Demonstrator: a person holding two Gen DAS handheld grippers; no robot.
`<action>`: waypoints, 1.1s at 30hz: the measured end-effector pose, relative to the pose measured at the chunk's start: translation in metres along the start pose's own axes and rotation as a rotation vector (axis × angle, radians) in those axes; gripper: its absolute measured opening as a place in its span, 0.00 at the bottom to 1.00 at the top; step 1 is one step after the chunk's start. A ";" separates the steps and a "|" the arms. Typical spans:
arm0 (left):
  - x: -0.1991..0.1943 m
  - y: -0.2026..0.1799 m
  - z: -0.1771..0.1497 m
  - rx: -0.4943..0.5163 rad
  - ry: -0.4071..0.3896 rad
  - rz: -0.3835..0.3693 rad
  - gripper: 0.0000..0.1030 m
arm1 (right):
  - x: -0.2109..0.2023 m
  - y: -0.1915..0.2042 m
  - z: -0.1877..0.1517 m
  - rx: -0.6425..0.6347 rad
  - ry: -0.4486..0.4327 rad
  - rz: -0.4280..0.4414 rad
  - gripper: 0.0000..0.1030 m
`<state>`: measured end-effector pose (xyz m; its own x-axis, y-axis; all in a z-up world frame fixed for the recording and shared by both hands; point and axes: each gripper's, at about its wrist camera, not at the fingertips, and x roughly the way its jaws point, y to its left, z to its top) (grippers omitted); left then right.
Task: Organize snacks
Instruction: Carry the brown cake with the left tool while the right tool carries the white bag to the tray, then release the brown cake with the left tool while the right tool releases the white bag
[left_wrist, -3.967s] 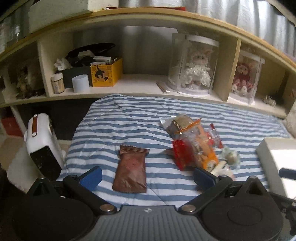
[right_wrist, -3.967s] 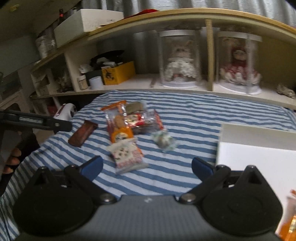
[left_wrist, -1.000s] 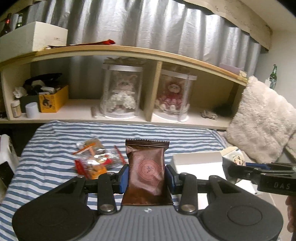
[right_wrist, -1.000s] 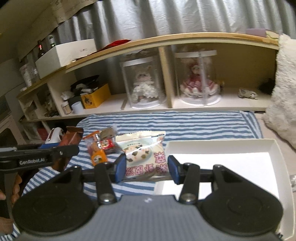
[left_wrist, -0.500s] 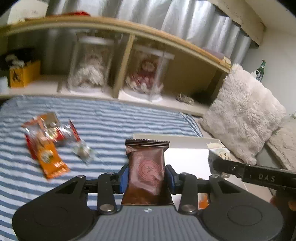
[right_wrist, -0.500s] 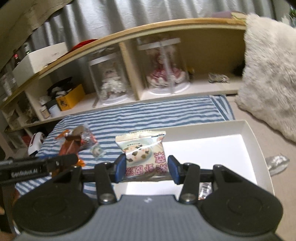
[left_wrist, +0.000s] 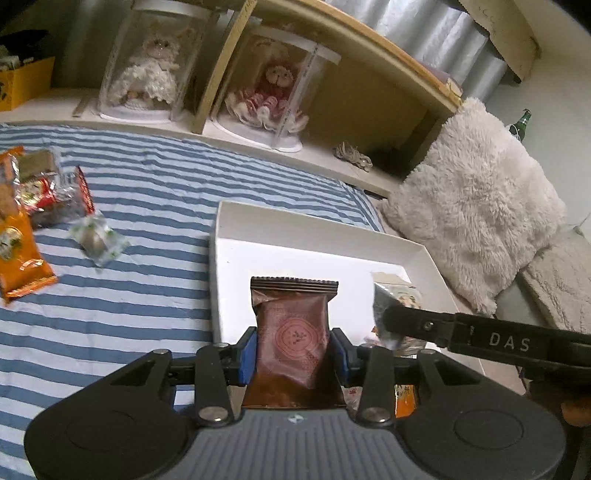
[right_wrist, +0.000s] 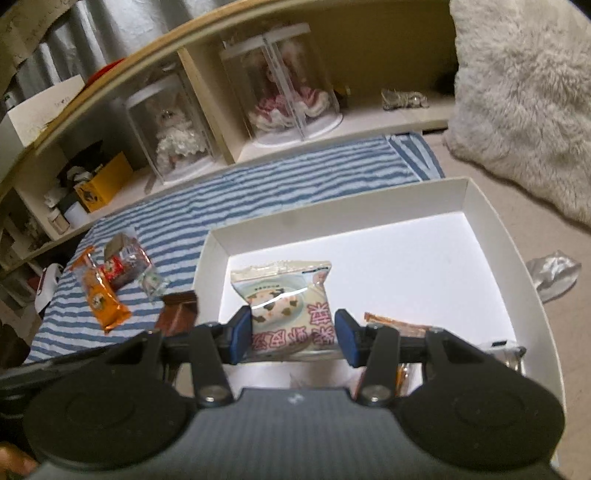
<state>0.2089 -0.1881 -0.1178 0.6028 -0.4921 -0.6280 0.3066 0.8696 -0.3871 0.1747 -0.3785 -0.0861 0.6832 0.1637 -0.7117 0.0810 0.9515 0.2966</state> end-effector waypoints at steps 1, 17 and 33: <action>0.003 0.000 0.000 -0.002 0.001 -0.003 0.42 | 0.002 0.000 0.000 -0.001 0.004 -0.002 0.53; 0.012 0.003 0.006 0.057 -0.021 0.039 0.57 | 0.041 -0.015 0.009 0.078 0.049 -0.022 0.53; 0.014 0.005 0.002 0.169 0.127 0.129 0.77 | 0.056 -0.006 0.005 -0.013 0.120 -0.076 0.68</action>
<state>0.2206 -0.1907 -0.1272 0.5508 -0.3685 -0.7489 0.3583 0.9148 -0.1866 0.2163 -0.3761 -0.1240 0.5838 0.1204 -0.8029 0.1192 0.9655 0.2314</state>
